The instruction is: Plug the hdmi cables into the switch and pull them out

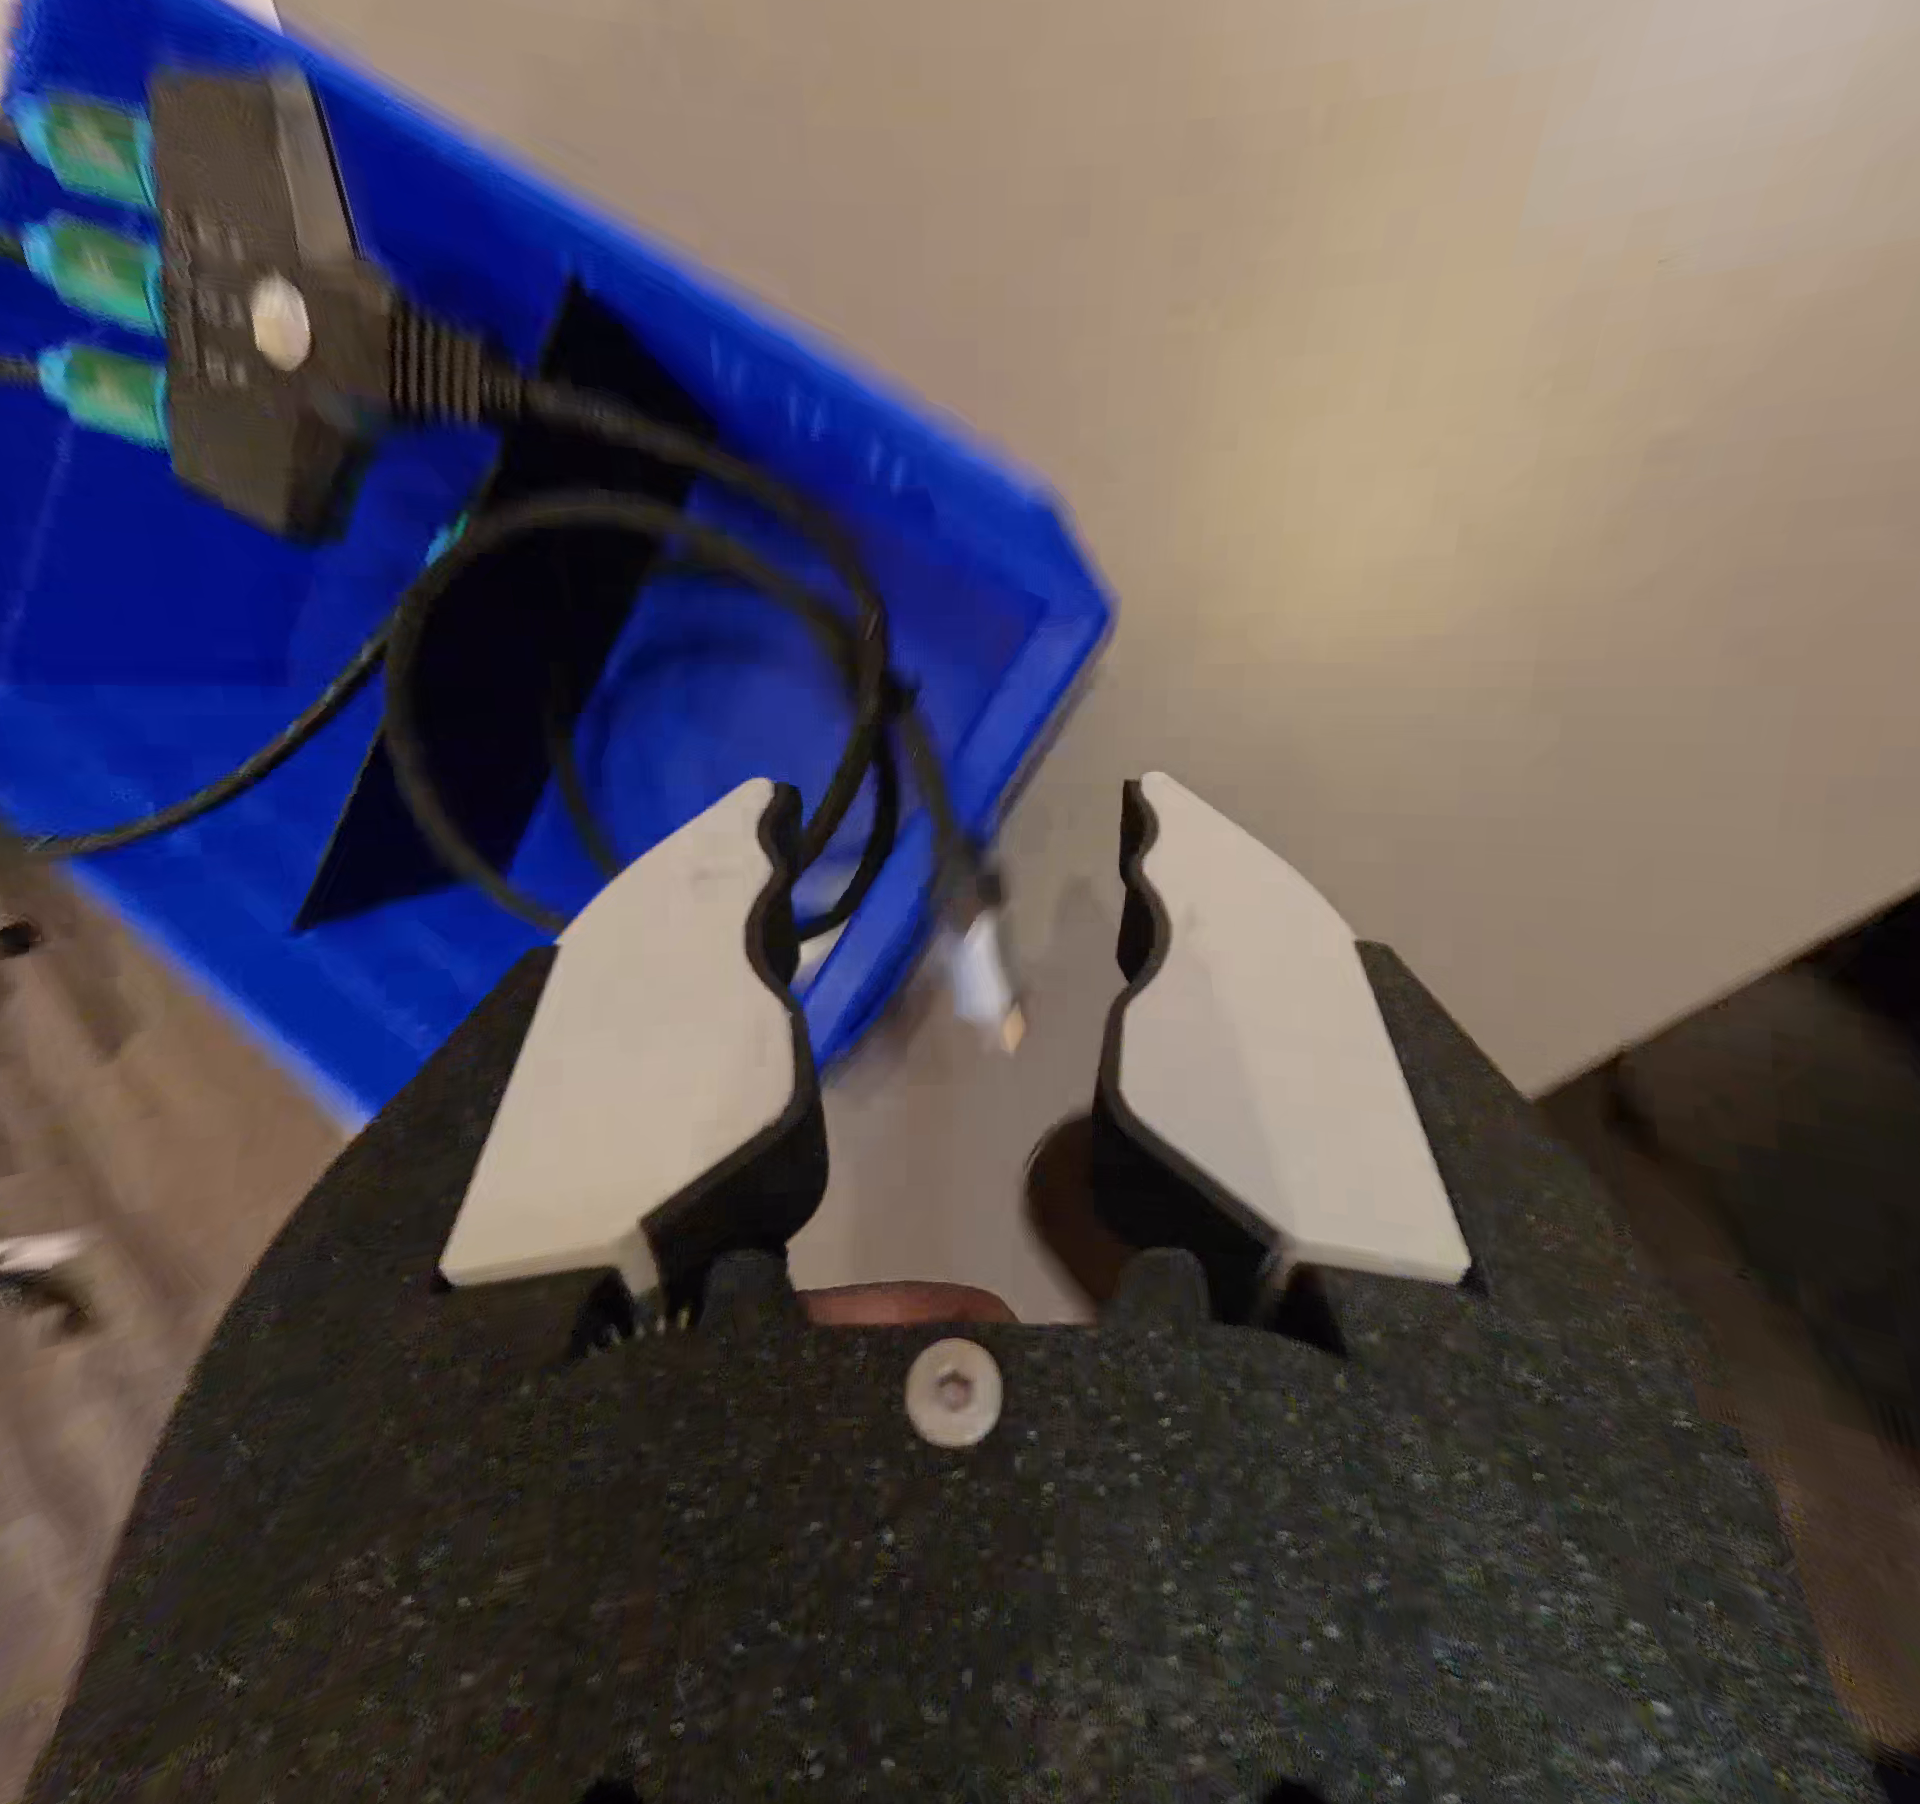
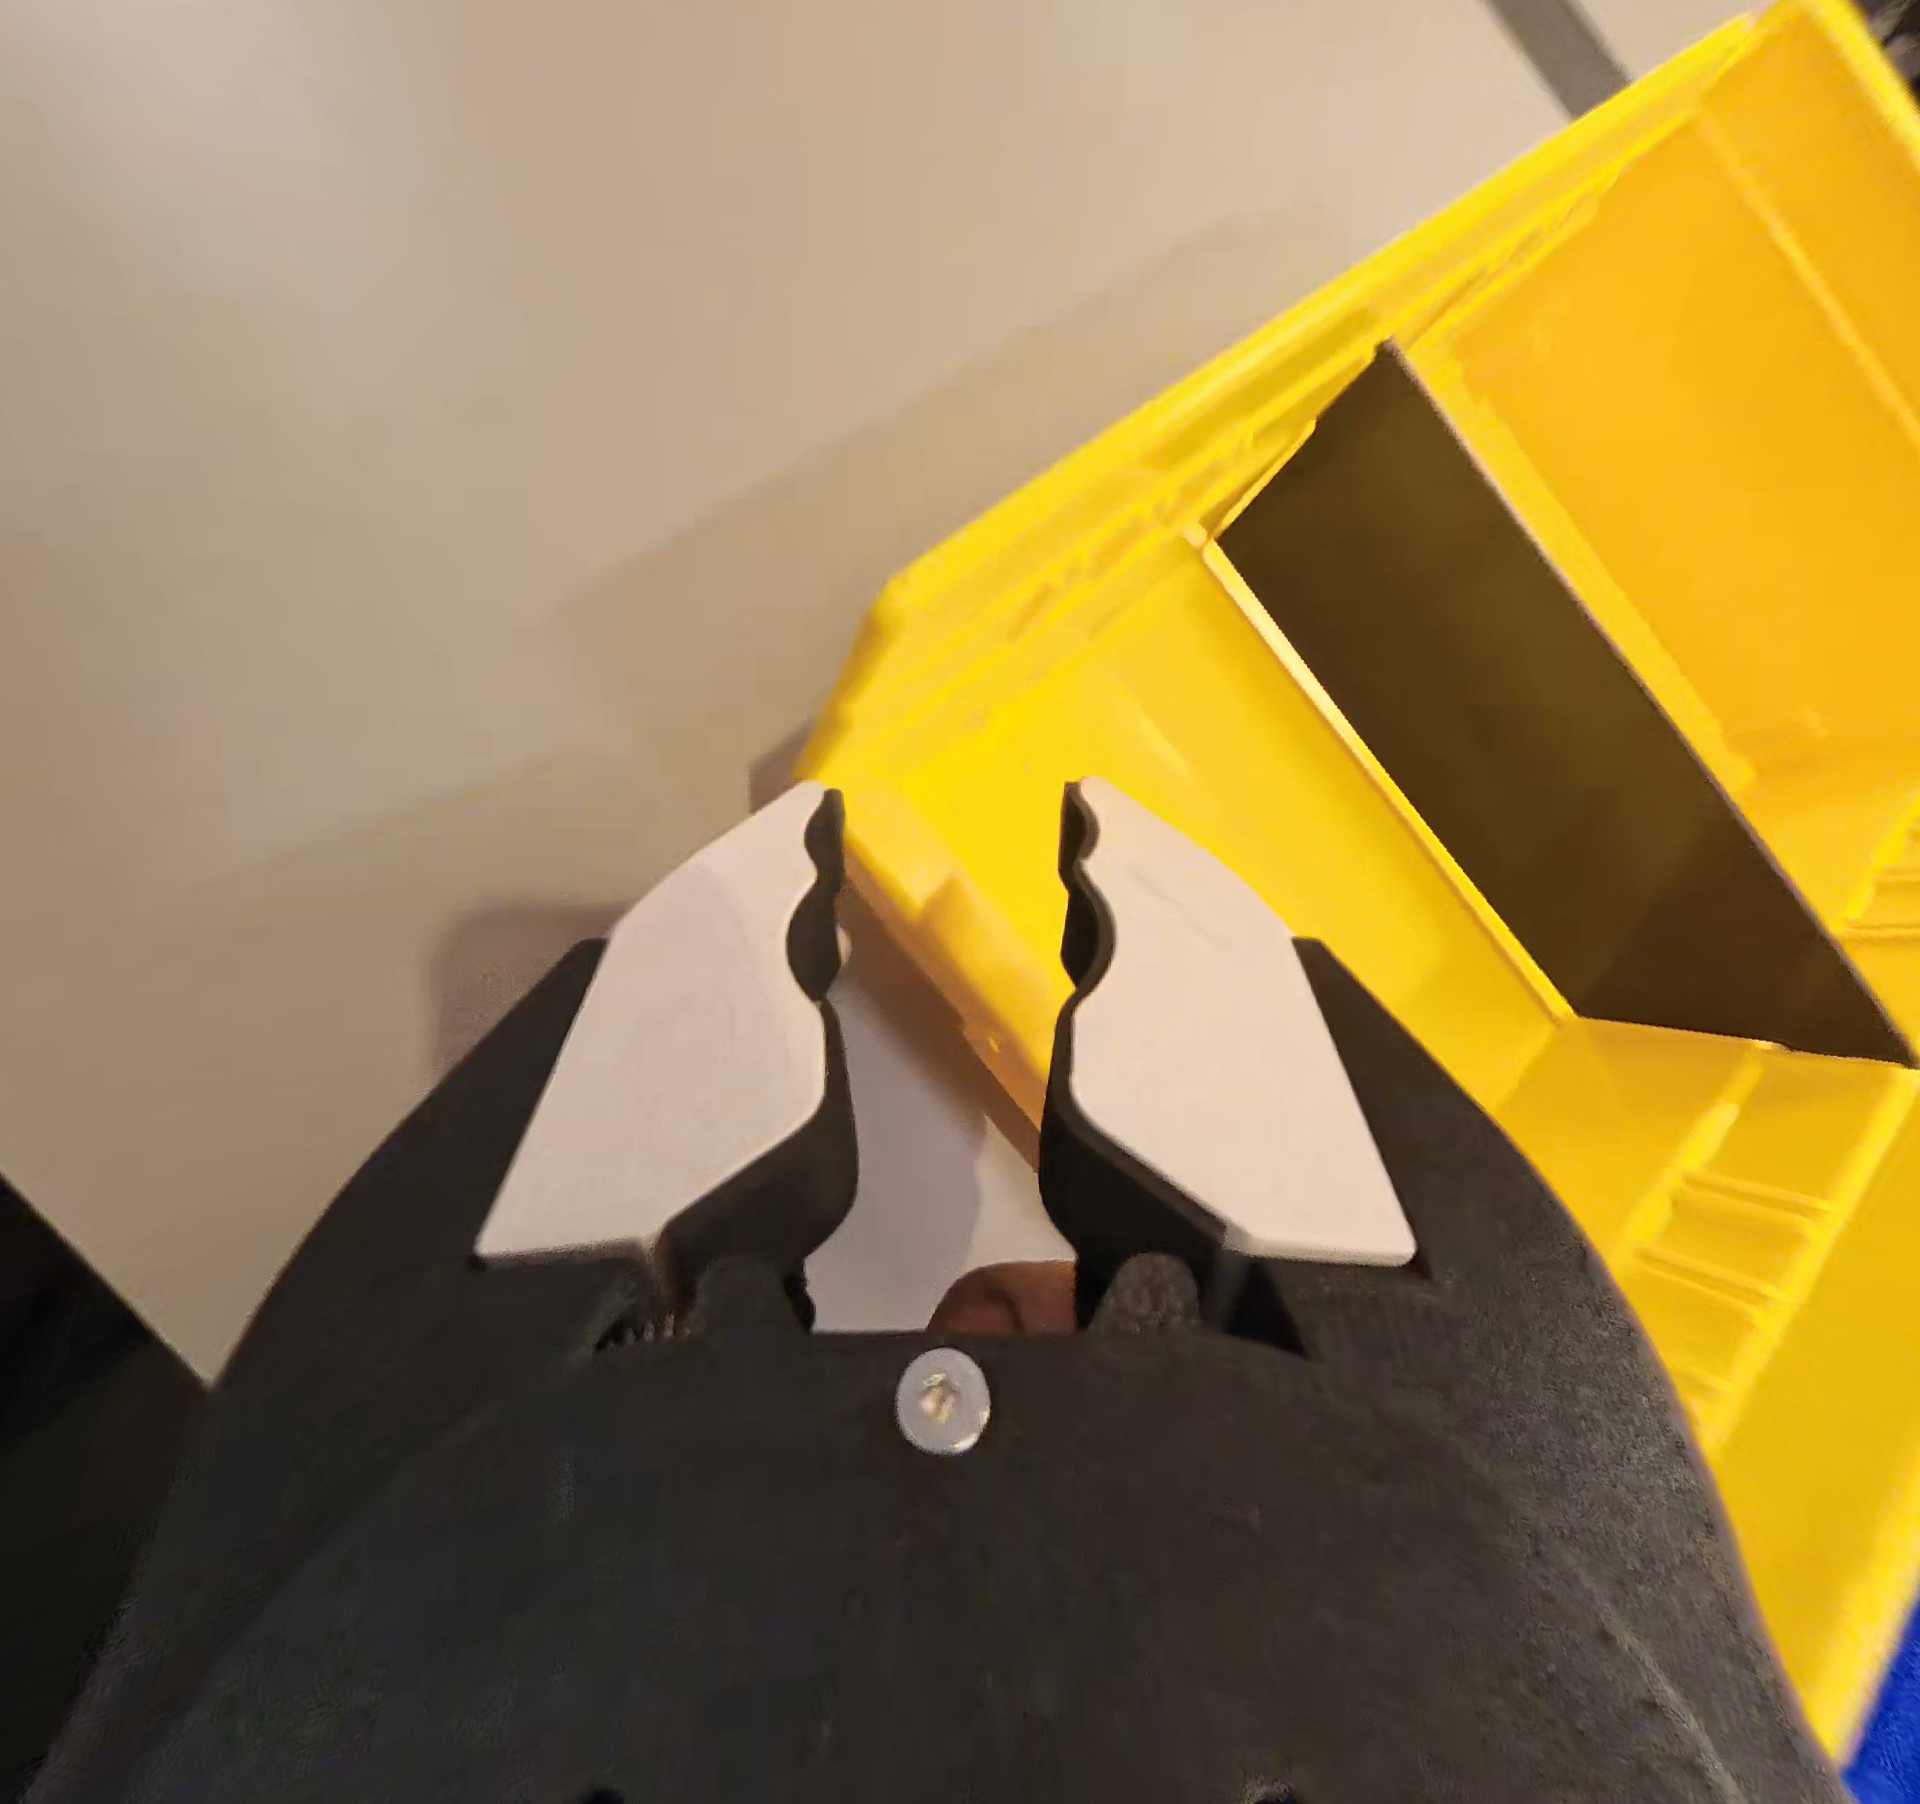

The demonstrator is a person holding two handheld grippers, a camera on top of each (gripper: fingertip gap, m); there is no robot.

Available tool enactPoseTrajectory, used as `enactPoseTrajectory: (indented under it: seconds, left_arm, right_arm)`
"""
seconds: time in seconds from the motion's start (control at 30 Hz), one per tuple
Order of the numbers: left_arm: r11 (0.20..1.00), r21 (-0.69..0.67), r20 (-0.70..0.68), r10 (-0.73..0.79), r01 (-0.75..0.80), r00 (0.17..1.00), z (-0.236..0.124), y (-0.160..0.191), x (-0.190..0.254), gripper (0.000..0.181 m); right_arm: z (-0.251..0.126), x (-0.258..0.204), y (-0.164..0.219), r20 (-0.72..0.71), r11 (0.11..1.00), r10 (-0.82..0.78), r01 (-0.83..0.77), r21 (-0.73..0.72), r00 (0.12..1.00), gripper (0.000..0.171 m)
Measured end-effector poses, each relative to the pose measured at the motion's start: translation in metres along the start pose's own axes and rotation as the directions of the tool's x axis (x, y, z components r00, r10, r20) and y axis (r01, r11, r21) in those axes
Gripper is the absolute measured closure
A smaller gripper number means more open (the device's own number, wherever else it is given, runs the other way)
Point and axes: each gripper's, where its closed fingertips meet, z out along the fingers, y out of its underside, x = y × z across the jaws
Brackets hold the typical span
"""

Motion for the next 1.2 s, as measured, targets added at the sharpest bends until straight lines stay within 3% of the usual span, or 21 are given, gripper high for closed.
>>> enactPoseTrajectory:
  seconds: [0.03,0.17,0.27,0.47,0.67,0.73,0.77,0.87,1.2]
  left_arm:
    - [0.996,0.065,-0.001,-0.062,0.062,0.998,0.006,-0.014,0.006,0.12]
    - [0.936,0.235,-0.002,-0.268,0.261,0.963,0.044,-0.04,0.02,0.114]
    - [0.872,0.339,0.038,-0.388,0.353,0.921,0.066,-0.047,0.016,0.124]
    - [0.845,0.435,0.244,-0.444,0.312,0.862,0.072,-0.043,-0.005,0.161]
    - [0.867,0.446,0.362,-0.403,0.223,0.841,0.07,-0.042,-0.011,0.166]
    - [0.868,0.451,0.404,-0.405,0.207,0.82,0.068,-0.037,-0.016,0.168]
    - [0.864,0.458,0.416,-0.415,0.207,0.809,0.067,-0.034,-0.018,0.17]
    - [0.854,0.475,0.452,-0.446,0.215,0.772,0.061,-0.019,-0.028,0.174]
    - [0.812,0.53,0.436,-0.509,0.246,0.742,0.049,0.011,-0.045,0.176]
  right_arm:
    - [0.002,-0.002,-0.007,-0.003,0.998,0.048,-0.048,0.045,0.999,0.13]
    - [0.012,-0.009,-0.019,-0.038,0.965,0.219,-0.211,0.158,0.975,0.127]
    - [0.015,-0.011,-0.022,-0.087,0.941,0.294,-0.273,0.2,0.952,0.125]
    - [0.022,-0.018,-0.034,-0.137,0.898,0.406,-0.366,0.244,0.904,0.124]
    - [0.026,0.015,-0.035,-0.352,0.888,0.451,-0.371,0.272,0.821,0.136]
    - [0.027,0.02,-0.038,-0.383,0.892,0.442,-0.35,0.287,0.811,0.159]
    - [0.025,0.025,-0.036,-0.43,0.898,0.431,-0.331,0.289,0.794,0.163]
    - [0.019,0.039,-0.024,-0.528,0.921,0.387,-0.29,0.26,0.756,0.166]
    - [0.002,0.071,0.011,-0.544,0.859,0.512,-0.394,0.326,0.665,0.167]
